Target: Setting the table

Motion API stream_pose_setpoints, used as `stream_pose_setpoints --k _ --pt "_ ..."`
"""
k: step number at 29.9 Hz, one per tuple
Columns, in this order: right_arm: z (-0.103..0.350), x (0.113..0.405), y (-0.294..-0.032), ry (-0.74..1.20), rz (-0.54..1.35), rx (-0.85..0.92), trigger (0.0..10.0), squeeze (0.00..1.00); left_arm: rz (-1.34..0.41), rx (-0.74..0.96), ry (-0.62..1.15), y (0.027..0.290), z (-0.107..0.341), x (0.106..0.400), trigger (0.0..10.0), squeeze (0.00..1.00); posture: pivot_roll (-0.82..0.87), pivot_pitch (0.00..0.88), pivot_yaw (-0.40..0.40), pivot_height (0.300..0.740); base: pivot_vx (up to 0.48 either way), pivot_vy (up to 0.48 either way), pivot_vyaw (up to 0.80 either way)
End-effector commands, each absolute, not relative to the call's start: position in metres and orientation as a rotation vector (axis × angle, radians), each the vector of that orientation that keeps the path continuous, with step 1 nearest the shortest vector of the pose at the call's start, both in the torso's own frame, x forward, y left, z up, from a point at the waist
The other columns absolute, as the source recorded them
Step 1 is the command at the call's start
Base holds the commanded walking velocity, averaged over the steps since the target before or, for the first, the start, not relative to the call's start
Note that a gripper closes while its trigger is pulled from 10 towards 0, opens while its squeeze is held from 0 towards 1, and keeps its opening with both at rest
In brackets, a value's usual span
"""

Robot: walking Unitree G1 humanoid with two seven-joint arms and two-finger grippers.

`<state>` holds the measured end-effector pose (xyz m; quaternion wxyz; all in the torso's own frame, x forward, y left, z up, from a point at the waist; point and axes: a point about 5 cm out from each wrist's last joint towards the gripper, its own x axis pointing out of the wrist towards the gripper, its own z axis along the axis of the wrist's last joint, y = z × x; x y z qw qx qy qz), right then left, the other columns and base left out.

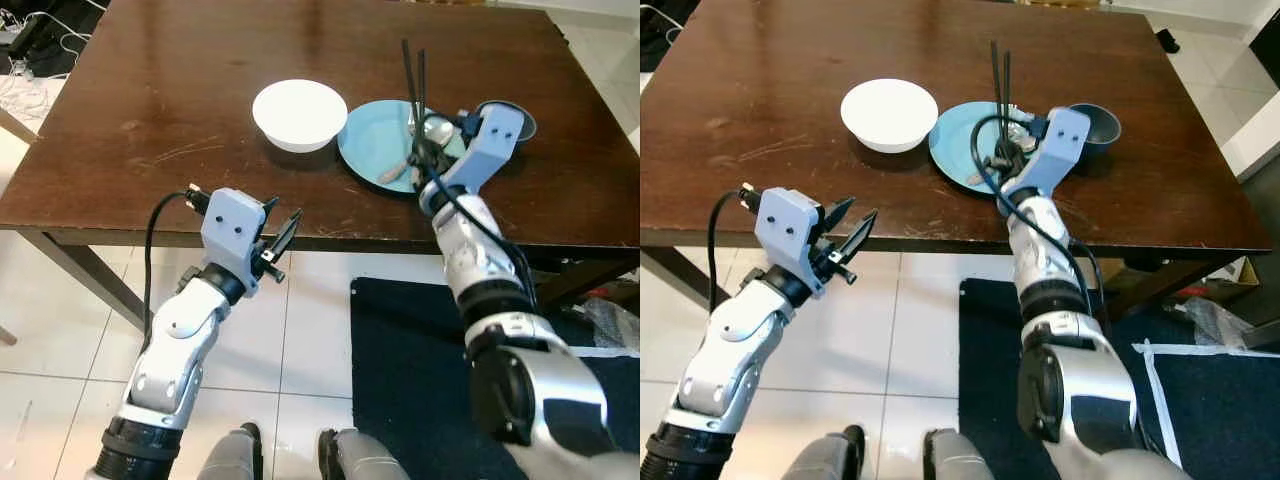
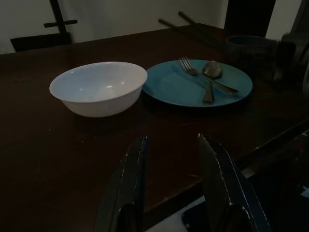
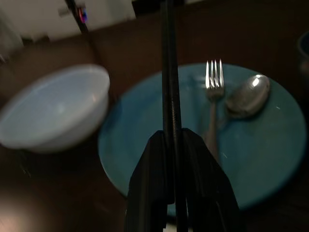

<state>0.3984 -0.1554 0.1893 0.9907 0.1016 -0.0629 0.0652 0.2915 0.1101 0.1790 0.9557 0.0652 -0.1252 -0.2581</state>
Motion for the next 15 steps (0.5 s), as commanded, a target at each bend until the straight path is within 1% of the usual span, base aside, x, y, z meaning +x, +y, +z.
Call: stream_pose_setpoints --k 1,2,4,5,9,15 --pt "0.1837 0.3958 -0.1575 -0.113 0.125 0.12 3.1 0.0 -0.525 0.135 -0.23 0.1102 0.1706 0.2902 10.0 0.0 0.05 0.105 -0.006 0.74 0.0 0.0 0.0" --pt "0.1816 0.3957 -0.1573 -0.099 0.127 0.096 4.4 0.0 -0.525 0.135 -0.229 0.1099 0.1703 0.2904 10.0 0.0 0.05 0.105 -0.006 0.74 0.0 0.0 0.0" --pt "0.1805 0.3953 -0.1571 -0.093 0.13 0.084 4.4 0.0 -0.526 0.135 -0.228 0.1099 0.17 0.2904 10.0 0.0 0.05 0.105 -0.006 0.74 0.0 0.0 0.0" --pt "0.1792 0.3954 -0.1566 -0.077 0.134 0.055 10.0 0.0 -0.527 0.135 -0.228 0.1097 0.1698 0.2903 10.0 0.0 0.05 0.104 -0.007 0.74 0.0 0.0 0.0" --pt "0.1771 0.3963 -0.1545 -0.037 0.148 0.006 10.0 0.0 -0.529 0.136 -0.228 0.1092 0.1695 0.2899 10.0 0.0 0.05 0.105 -0.009 0.74 0.0 0.0 0.0" --pt "0.1837 0.3996 -0.1524 -0.03 0.143 -0.02 10.0 0.0 -0.528 0.138 -0.224 0.1089 0.1683 0.2883 10.0 0.0 0.05 0.113 -0.019 0.74 0.0 0.0 0.0"
